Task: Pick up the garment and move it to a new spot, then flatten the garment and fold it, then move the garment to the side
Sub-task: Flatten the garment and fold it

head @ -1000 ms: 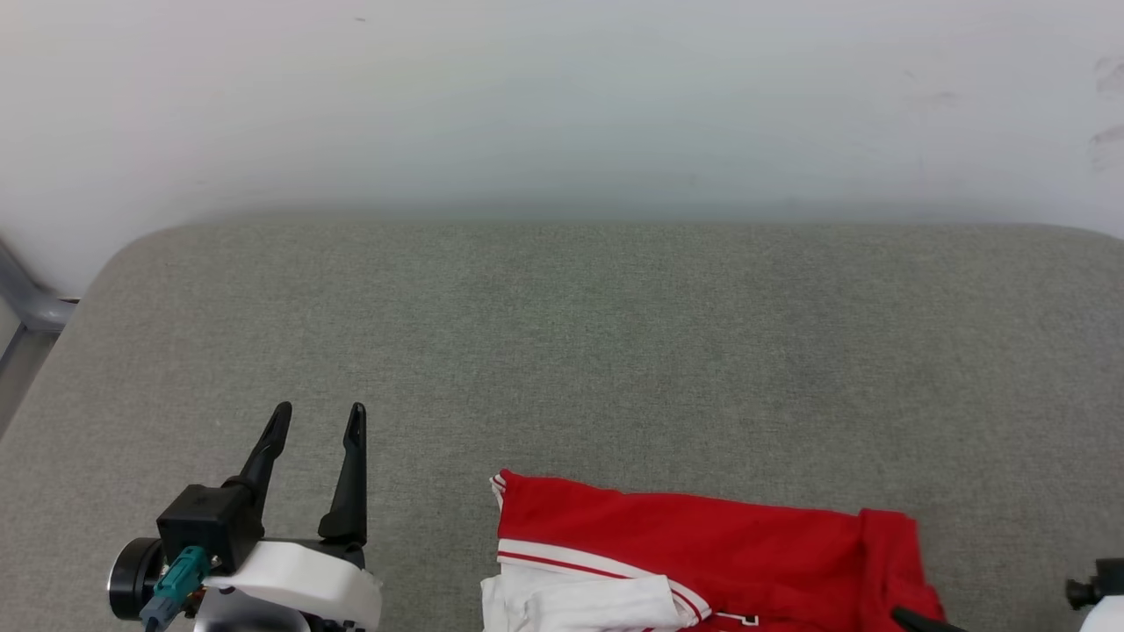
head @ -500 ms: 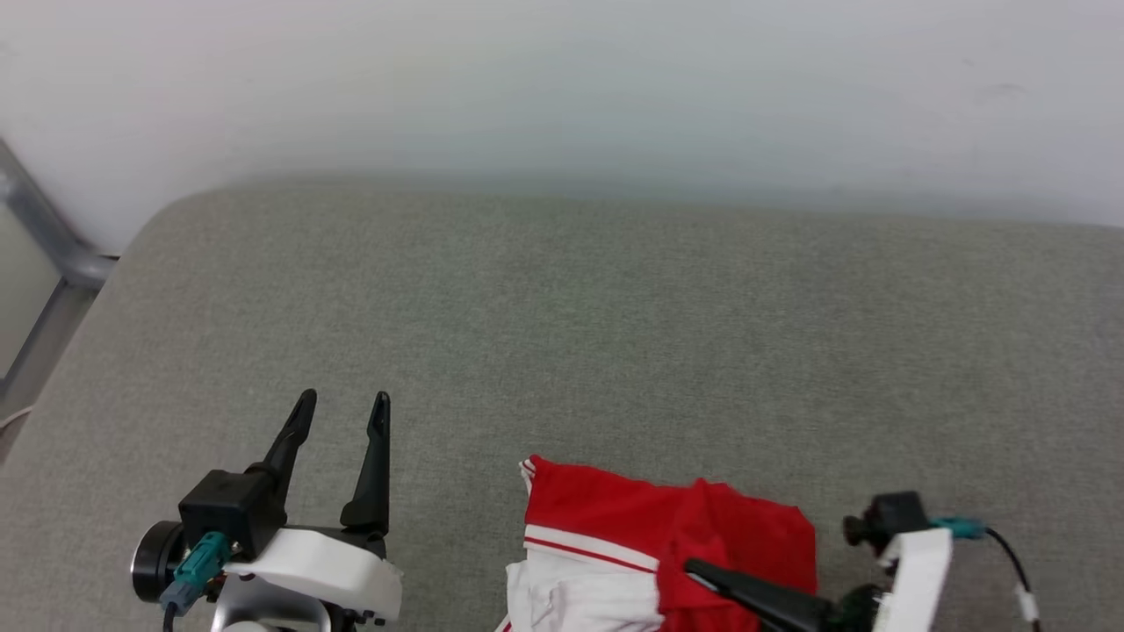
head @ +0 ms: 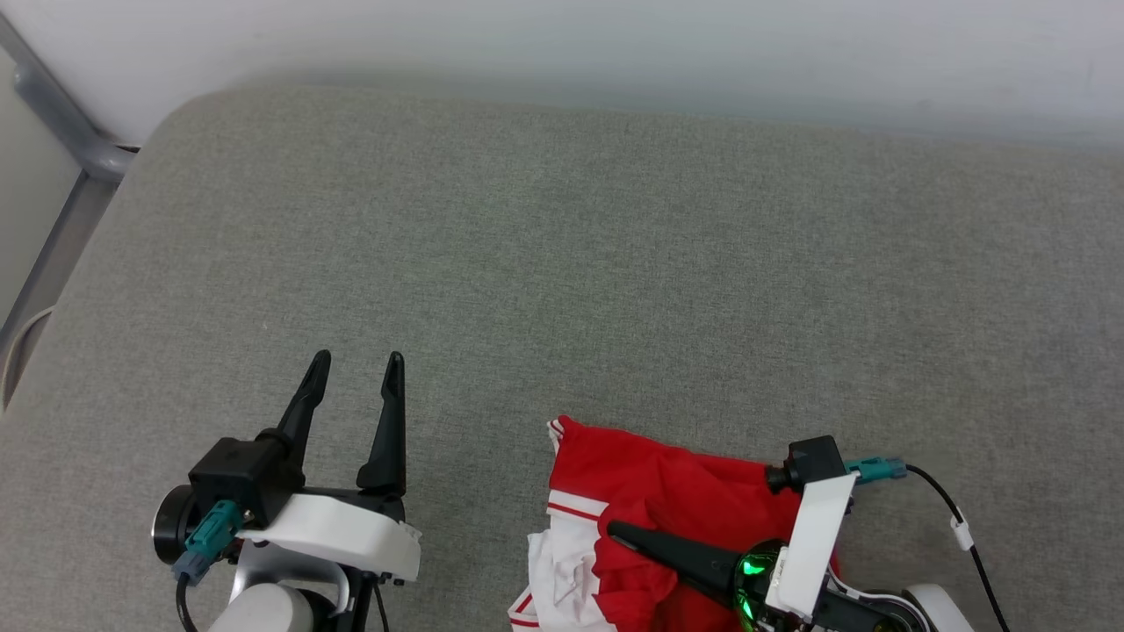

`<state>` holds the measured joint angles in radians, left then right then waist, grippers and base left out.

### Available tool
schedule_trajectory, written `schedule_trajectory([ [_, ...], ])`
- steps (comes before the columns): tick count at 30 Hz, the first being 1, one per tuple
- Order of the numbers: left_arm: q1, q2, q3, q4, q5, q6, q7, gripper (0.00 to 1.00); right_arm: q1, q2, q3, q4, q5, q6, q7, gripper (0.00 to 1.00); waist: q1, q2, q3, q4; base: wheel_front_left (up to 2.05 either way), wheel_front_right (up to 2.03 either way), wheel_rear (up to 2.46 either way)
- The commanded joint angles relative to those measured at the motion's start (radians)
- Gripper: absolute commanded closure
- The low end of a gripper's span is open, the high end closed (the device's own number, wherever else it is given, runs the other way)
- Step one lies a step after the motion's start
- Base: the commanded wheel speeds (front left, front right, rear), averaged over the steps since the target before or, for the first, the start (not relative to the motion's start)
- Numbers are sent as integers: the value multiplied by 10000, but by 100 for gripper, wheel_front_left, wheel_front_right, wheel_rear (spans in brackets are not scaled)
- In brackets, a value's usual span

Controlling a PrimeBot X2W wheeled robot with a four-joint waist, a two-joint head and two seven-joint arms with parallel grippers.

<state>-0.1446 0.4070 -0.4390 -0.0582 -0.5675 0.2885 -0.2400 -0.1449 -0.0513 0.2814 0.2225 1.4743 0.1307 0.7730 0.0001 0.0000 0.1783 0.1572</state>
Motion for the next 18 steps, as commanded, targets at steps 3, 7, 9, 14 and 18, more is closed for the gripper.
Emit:
schedule_trajectory([
  [3,-189,-89,55,182,43,-132,-99,0,-271,18,144,111,-113,-2,-228,0,-1,0,124,-5,0,0,0],
  [7,-218,-129,104,382,70,-213,-155,0,-340,-38,295,-60,-300,-2,-445,0,-1,0,-47,-146,0,0,0],
  [9,-166,-118,106,425,75,-233,-172,0,-325,-92,356,-281,-373,-2,-543,0,-1,0,-164,-230,0,0,0],
  [14,-32,-32,131,408,50,-188,-178,0,-347,-391,558,-1210,-939,-4,-1118,0,-1,0,-381,-499,0,0,0],
  [18,31,54,165,365,50,-138,-140,0,-519,-908,744,-1882,-2321,-4,-2245,0,-1,0,-480,-734,0,0,0],
])
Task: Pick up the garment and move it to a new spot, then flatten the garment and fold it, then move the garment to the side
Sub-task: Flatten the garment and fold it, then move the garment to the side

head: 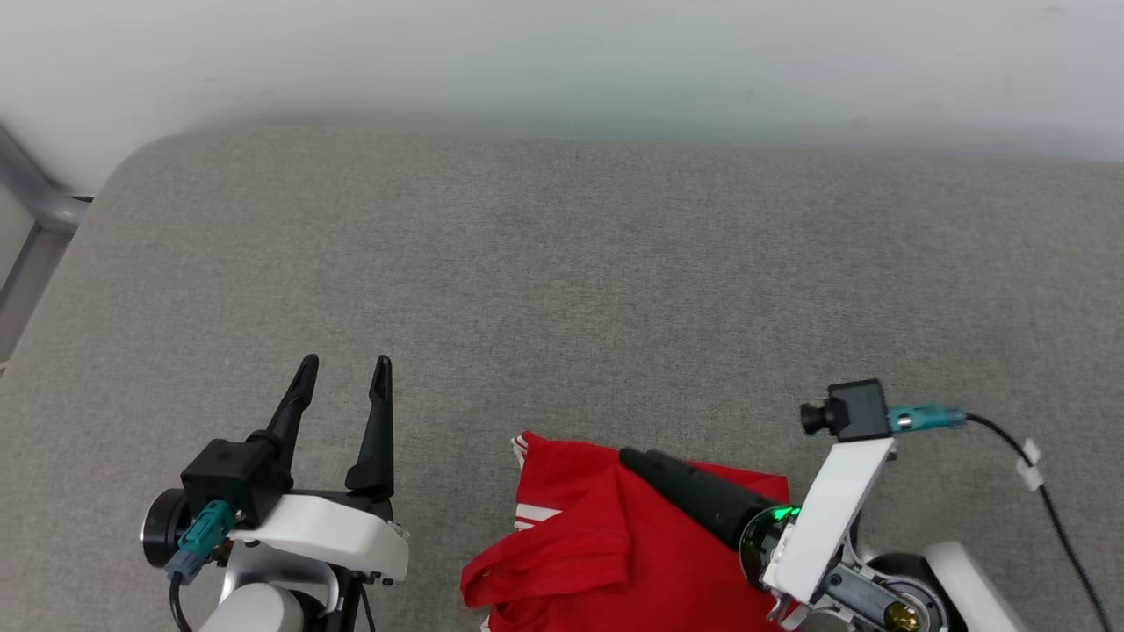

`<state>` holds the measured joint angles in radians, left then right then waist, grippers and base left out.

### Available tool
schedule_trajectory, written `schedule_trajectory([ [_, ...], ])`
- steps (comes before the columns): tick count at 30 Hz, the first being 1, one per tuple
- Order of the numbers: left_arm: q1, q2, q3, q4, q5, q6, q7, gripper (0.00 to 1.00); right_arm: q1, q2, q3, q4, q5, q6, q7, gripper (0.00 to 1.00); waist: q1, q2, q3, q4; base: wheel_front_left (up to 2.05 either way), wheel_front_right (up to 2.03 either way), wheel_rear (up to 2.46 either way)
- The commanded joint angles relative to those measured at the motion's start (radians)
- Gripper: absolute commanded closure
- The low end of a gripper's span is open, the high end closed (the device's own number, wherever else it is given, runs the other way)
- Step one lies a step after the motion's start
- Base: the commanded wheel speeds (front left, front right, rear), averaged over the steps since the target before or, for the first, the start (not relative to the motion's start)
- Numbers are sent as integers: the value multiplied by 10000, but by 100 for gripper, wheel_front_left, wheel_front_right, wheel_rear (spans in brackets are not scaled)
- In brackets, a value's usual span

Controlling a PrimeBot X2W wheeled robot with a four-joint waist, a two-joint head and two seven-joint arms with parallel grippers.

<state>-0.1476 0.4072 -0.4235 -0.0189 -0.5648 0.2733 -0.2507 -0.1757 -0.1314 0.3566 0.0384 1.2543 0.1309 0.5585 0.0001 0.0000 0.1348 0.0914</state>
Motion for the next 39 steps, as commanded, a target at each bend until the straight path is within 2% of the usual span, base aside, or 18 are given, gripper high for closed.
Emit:
schedule_trajectory([
  [1,72,74,17,-42,33,35,-27,0,-218,-198,26,-148,-542,-4,-504,0,-1,0,-58,-128,0,0,0],
  [6,188,143,90,-92,56,159,-19,0,-292,-776,-349,-207,-3184,-6,-2668,0,-1,0,-215,-378,0,0,0],
  [10,307,178,174,-122,35,256,-39,0,36,-1016,-1225,-161,-5659,-6,-4148,0,-1,0,-382,-546,0,0,0],
  [11,307,178,174,-122,35,256,-39,0,36,-1016,-1225,-161,-5659,-6,-4148,0,-1,0,-382,-546,0,0,0],
  [14,441,206,241,-112,26,297,-62,0,328,-930,-2120,-343,-7269,-6,-4922,0,-1,0,-539,-676,0,0,0],
  [19,683,264,304,-62,97,360,-76,0,1046,-606,-3208,-914,-8987,-6,-5659,0,-1,0,-931,-839,0,0,0],
  [26,1471,327,505,-202,269,475,-139,0,2158,-189,-3516,-1440,-9945,-7,-5715,0,-1,0,-1544,-1138,0,0,0],
  [39,2128,88,649,-176,350,417,-161,0,2992,181,-3698,-2308,-10307,-7,-5135,0,-1,0,-1870,-1093,0,0,0],
])
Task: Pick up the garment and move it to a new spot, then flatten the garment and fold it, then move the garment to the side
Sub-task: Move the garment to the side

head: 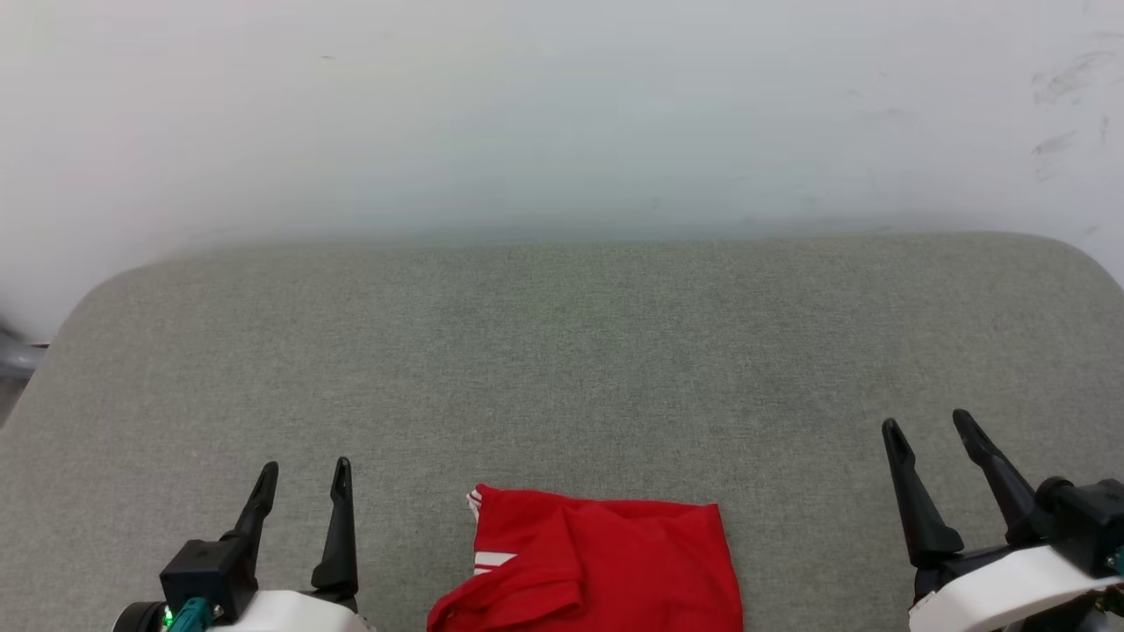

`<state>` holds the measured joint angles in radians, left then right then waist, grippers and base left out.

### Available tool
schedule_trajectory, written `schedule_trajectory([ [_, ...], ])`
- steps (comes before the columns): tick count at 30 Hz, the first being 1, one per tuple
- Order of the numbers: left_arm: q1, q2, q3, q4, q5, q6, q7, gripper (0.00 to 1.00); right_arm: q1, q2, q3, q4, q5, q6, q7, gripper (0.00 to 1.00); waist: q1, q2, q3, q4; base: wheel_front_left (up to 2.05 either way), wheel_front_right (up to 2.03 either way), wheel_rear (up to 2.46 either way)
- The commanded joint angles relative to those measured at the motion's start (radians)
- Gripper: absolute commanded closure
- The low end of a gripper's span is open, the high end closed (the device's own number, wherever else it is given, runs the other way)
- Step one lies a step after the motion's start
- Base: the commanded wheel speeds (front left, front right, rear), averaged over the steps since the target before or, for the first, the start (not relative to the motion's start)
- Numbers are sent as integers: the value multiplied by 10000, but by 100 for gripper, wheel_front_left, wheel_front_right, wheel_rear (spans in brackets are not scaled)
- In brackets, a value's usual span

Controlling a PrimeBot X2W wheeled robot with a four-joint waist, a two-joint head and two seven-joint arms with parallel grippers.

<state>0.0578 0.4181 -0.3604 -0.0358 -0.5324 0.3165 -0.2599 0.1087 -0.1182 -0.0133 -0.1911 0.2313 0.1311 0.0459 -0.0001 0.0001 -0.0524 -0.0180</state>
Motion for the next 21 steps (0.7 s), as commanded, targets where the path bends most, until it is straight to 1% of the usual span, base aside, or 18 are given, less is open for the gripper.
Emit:
schedule_trajectory([
  [1,61,-34,24,0,22,-28,-70,0,167,72,-22,-69,-77,-9,12,0,1,-1,5,14,0,0,0],
  [7,-112,-114,91,59,5,-81,-72,0,180,180,-201,-251,-68,-9,389,0,1,-1,83,81,0,0,0],
  [10,-263,-176,146,61,15,-141,-72,0,328,269,-555,-84,423,-9,971,0,1,-1,190,177,0,0,0],
  [12,-355,-226,177,57,38,-197,-72,0,424,239,-868,133,965,-9,1550,0,1,-1,272,288,0,0,0],
  [16,-565,-349,267,7,90,-335,-73,0,597,-40,-1376,876,2191,-8,3169,0,1,-1,469,560,0,0,0],
  [18,-723,-393,309,-56,146,-381,-72,0,632,-262,-1384,1230,2732,-9,4053,0,1,-1,648,721,0,0,0],
  [21,-868,-506,351,-114,235,-455,-67,0,574,-481,-926,1597,3526,-8,5204,0,1,-1,936,970,0,0,0],
])
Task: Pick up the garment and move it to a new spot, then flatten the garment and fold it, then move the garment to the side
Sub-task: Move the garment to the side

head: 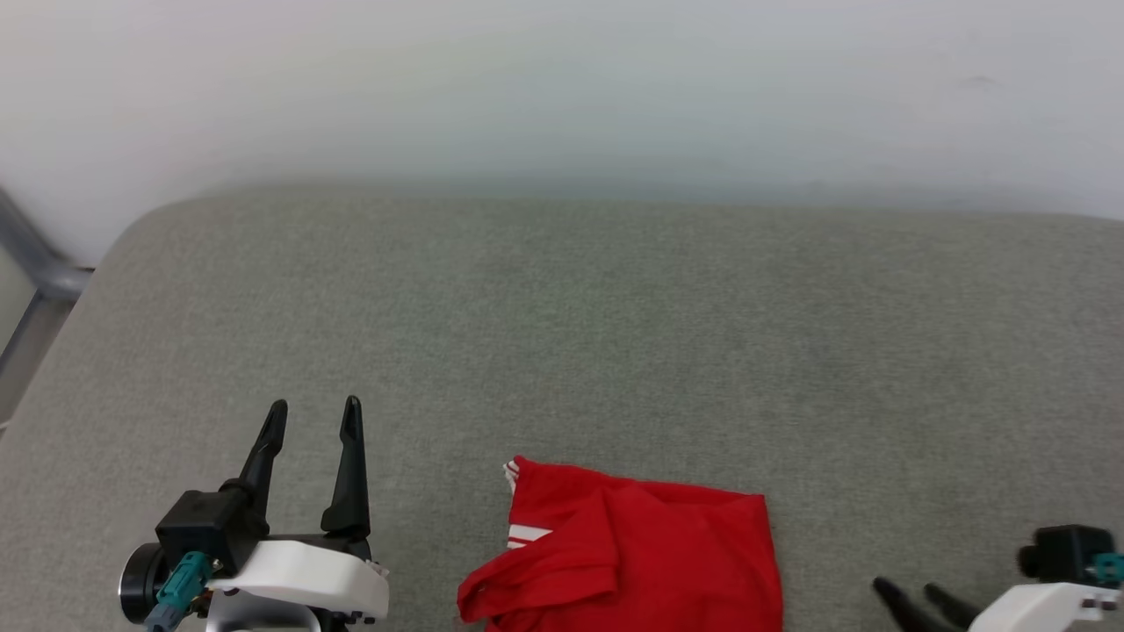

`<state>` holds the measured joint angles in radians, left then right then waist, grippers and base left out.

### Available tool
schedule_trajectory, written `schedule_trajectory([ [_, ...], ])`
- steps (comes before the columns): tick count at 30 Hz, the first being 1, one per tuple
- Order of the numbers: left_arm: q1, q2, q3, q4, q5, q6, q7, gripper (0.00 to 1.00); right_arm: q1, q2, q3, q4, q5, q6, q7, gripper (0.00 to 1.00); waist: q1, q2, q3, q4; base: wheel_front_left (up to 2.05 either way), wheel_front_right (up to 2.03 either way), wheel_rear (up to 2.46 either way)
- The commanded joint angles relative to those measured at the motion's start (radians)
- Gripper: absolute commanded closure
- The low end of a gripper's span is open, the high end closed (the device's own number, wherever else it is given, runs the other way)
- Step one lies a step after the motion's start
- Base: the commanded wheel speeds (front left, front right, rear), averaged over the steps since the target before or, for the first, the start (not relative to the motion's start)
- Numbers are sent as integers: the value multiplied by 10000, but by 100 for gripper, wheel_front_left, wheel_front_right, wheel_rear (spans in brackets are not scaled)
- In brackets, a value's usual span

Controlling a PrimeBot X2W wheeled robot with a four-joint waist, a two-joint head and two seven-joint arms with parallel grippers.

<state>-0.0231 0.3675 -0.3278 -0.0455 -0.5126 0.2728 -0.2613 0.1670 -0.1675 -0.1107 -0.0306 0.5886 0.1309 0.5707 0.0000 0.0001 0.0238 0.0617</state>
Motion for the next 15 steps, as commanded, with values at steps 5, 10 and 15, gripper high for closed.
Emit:
schedule_trajectory([
  [5,-366,-282,92,-45,200,-183,-48,0,-429,-229,1111,281,1238,-6,977,0,0,-1,679,559,0,0,0],
  [10,-654,-600,218,18,357,-397,-48,0,-970,-431,1931,718,1600,-6,1112,0,0,-1,1169,915,0,0,0],
  [15,-797,-850,390,106,523,-608,-49,0,-1363,-476,2440,1461,1812,-12,1231,0,0,-1,1568,1167,0,0,0],
])
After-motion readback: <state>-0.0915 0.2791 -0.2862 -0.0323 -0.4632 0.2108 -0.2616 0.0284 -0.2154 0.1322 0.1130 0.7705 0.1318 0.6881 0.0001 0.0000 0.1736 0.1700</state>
